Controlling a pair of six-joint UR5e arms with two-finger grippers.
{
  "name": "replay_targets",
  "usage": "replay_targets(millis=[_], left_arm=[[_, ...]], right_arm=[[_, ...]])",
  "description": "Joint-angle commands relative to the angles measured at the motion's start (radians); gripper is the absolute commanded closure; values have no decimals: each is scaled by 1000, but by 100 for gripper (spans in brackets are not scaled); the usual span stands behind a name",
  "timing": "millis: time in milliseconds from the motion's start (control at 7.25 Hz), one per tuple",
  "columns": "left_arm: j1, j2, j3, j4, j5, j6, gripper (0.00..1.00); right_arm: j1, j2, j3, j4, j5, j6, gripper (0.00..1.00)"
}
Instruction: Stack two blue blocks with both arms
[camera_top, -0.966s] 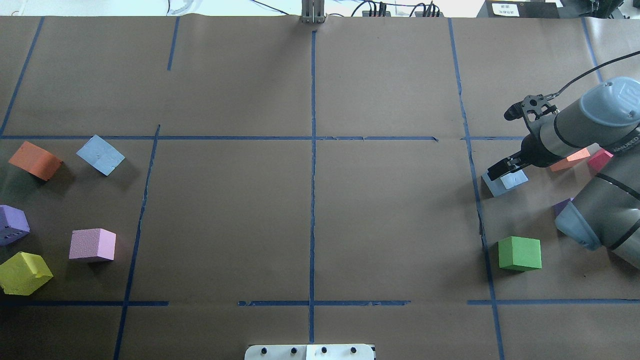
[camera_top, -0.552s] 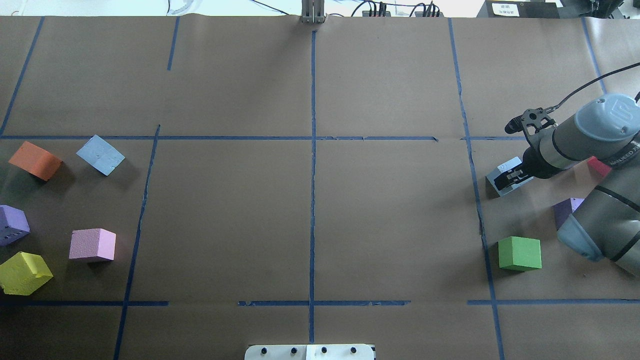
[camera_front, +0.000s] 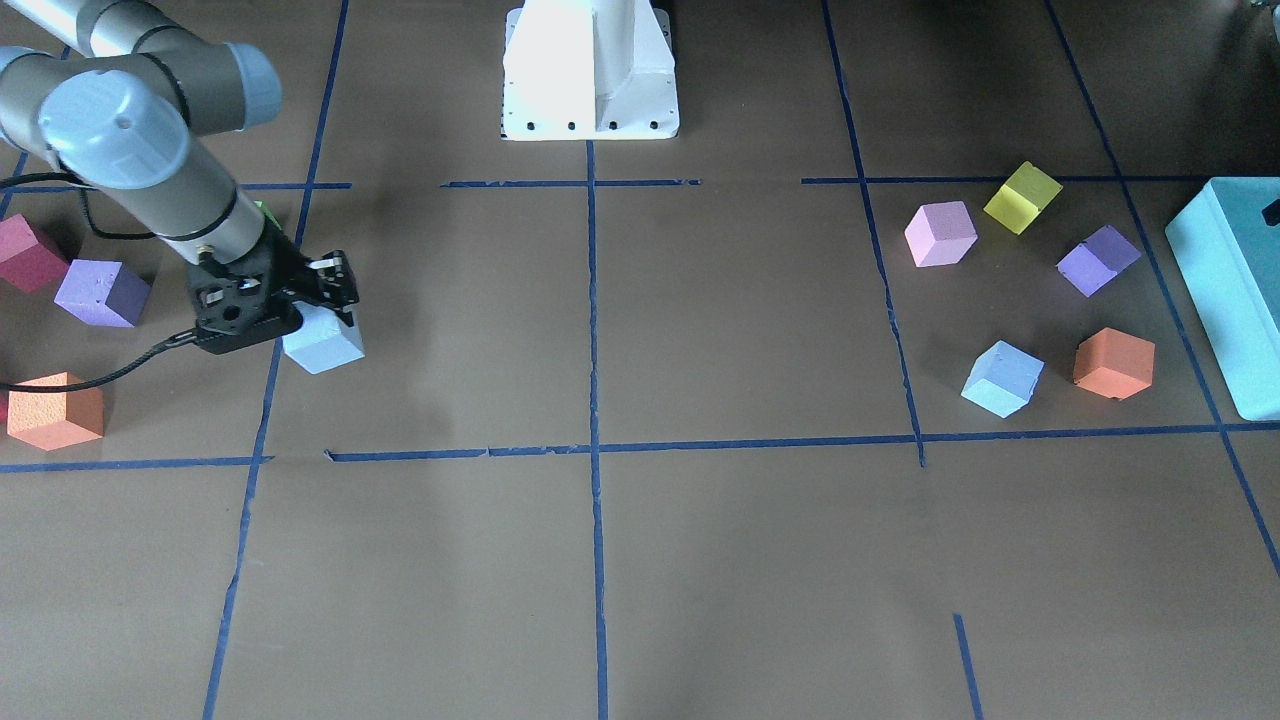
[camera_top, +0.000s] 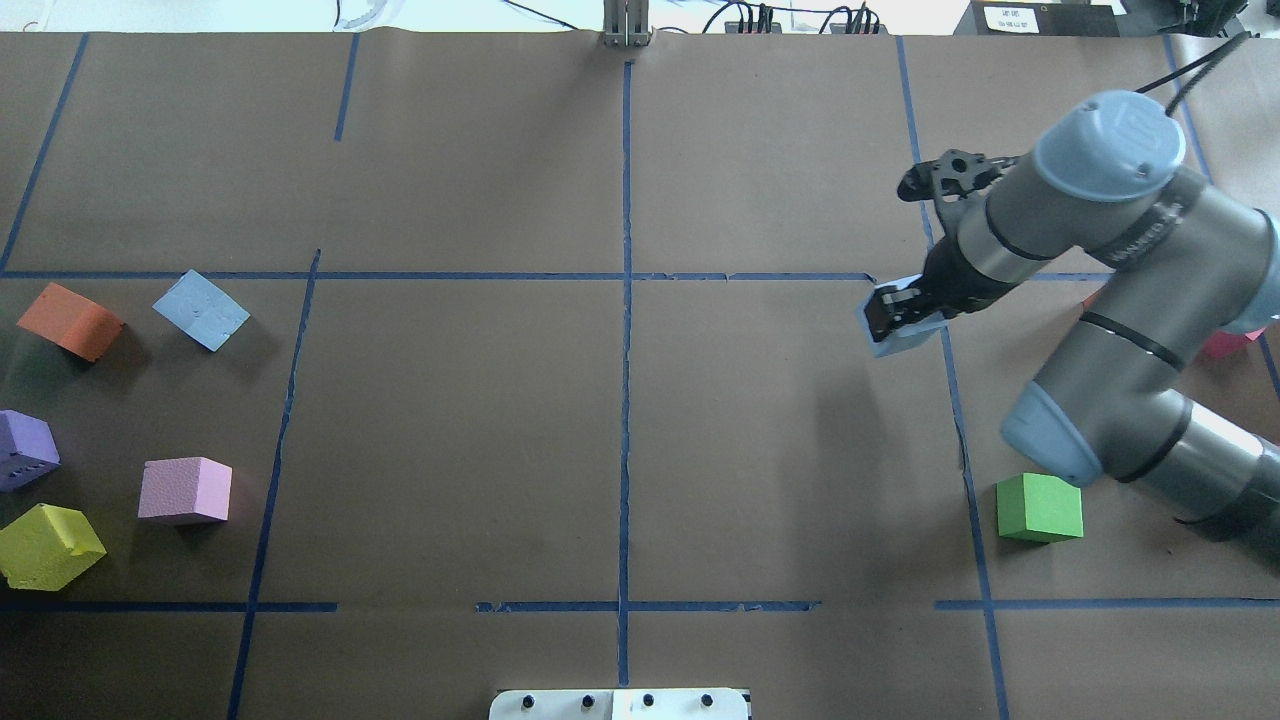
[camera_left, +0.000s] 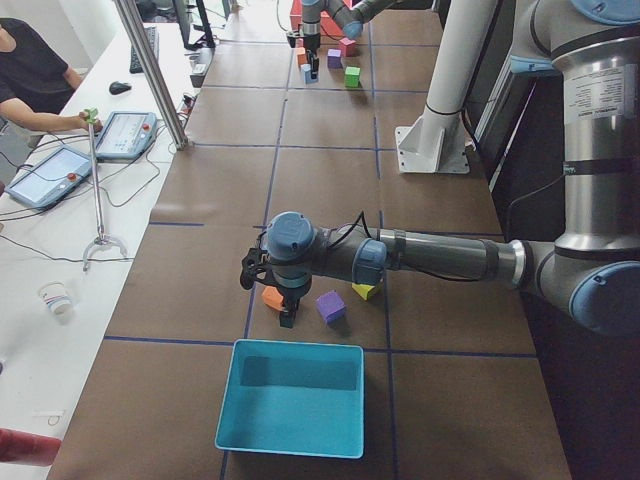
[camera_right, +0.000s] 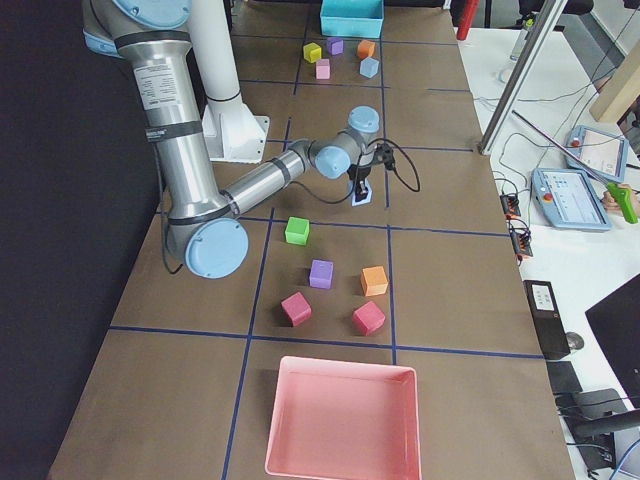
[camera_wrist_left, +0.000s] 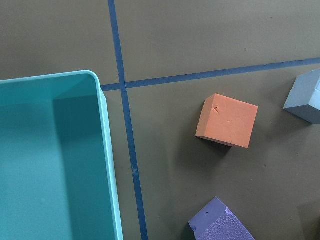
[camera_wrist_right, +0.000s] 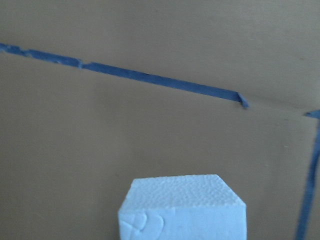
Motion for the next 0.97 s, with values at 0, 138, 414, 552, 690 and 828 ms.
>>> replay_targets(millis=[0, 138, 414, 552, 690, 828], left_arm=[[-1, 0, 2, 0, 0, 0, 0], [-1, 1, 0, 0, 0, 2, 0], [-1, 1, 2, 0, 0, 3, 0], [1, 1, 2, 0, 0, 5, 0], [0, 1, 2, 0, 0, 5, 0], [-1, 3, 0, 0, -1, 5, 0]], right_arm=[[-127, 282, -192, -24, -108, 286, 100], [-147, 412, -318, -23, -119, 357, 99], [-184, 519, -447, -17, -183, 422, 99], [-190, 529, -466, -17, -185, 431, 99], [-194, 527, -475, -18, -185, 434, 99], [-195, 529, -483, -17, -185, 431, 98]])
